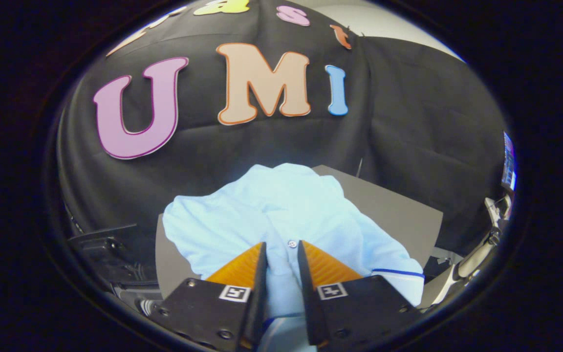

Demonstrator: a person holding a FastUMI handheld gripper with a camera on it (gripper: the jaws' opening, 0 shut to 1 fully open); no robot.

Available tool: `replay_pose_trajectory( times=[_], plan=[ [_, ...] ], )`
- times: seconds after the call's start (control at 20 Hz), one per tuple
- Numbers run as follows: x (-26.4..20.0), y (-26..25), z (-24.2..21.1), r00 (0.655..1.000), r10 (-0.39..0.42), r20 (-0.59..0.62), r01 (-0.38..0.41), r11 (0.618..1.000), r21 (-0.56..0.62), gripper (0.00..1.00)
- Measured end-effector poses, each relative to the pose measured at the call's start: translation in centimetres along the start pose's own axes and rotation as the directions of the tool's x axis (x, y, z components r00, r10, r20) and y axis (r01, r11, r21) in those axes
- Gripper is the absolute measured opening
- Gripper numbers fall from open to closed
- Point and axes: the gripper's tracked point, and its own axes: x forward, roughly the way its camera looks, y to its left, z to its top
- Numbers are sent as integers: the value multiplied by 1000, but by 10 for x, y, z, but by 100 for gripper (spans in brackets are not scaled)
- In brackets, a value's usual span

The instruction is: Put the clothes into the washing machine and then close the washing machine lid.

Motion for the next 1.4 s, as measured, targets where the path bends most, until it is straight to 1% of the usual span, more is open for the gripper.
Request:
replay_pose_trajectory(
  times=[0.1,0.2,0.3,0.4,0.55,0.6,0.75,0.9,1.1,1.25,1.4],
  plan=[
    [-1,1,0,1000,6,8,-6,1000,12,13],
    [0,2,-1,1000,-3,11,3,1000,-7,5],
    [-2,6,-2,1000,-22,9,22,999,-46,4],
    [-10,17,-3,1000,-22,17,24,996,-81,4],
    [-21,22,-7,998,-66,22,69,977,-200,3],
    [-27,27,-8,997,-70,13,71,976,-207,3],
    [-39,48,-11,998,-56,-2,55,985,-161,2],
    [-50,68,-16,998,-64,-1,62,976,-208,2],
    [-75,111,-28,1000,-30,8,31,980,-197,2],
    [-99,149,-41,1000,13,17,-9,980,-197,2],
    [-114,190,-78,998,53,-31,-59,965,-256,2]
  ],
)
